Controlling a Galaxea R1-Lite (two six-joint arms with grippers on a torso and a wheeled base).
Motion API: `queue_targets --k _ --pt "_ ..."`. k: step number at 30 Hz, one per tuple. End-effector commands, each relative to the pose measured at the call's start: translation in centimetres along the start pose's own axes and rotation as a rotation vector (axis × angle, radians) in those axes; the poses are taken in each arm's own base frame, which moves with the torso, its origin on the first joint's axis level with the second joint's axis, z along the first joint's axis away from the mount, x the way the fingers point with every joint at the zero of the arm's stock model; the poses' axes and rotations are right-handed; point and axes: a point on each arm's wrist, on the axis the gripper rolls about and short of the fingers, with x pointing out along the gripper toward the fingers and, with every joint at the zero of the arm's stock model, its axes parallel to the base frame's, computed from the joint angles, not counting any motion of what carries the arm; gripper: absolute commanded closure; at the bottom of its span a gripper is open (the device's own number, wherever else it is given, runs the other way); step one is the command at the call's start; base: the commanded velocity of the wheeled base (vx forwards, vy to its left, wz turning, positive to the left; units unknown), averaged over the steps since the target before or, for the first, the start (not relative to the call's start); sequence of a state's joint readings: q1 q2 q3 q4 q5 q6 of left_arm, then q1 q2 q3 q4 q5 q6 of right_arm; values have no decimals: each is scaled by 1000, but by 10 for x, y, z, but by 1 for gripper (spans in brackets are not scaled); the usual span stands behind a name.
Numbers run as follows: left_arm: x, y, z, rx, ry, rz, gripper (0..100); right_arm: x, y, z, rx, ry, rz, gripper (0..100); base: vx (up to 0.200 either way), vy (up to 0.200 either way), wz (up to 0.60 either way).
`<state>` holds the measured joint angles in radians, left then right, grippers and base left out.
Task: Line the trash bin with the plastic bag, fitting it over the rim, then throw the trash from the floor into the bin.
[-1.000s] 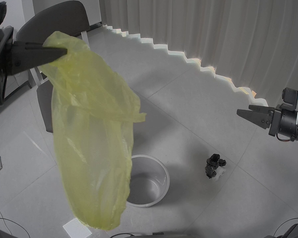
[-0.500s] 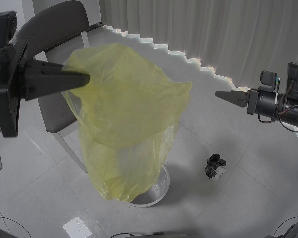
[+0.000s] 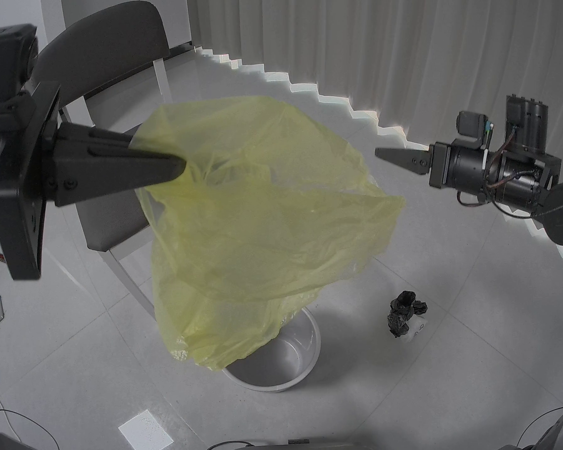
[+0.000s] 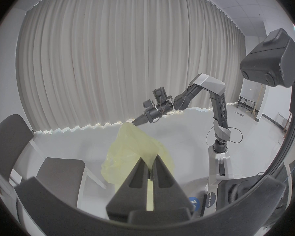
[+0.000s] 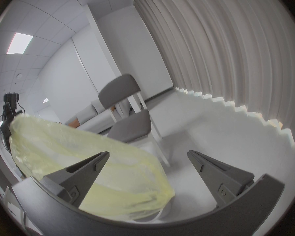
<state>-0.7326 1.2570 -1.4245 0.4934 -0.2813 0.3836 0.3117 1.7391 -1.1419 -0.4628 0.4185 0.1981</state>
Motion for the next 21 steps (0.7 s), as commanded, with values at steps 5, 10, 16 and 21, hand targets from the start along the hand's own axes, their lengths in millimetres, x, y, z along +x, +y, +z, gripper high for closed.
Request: queue_targets --k 5,10,16,21 --pt "0 2 4 13 -37 16 100 -19 11 -55 53 169 2 0 0 0 0" --pt "-1 3 10 22 -63 22 100 -18 13 -70 70 223 13 0 0 0 0" --pt "-1 3 10 22 -63 21 100 -16 18 -78 75 252 29 0 0 0 0" --pt "-2 2 10 23 -65 21 100 -15 18 -81 80 261 32 0 0 0 0"
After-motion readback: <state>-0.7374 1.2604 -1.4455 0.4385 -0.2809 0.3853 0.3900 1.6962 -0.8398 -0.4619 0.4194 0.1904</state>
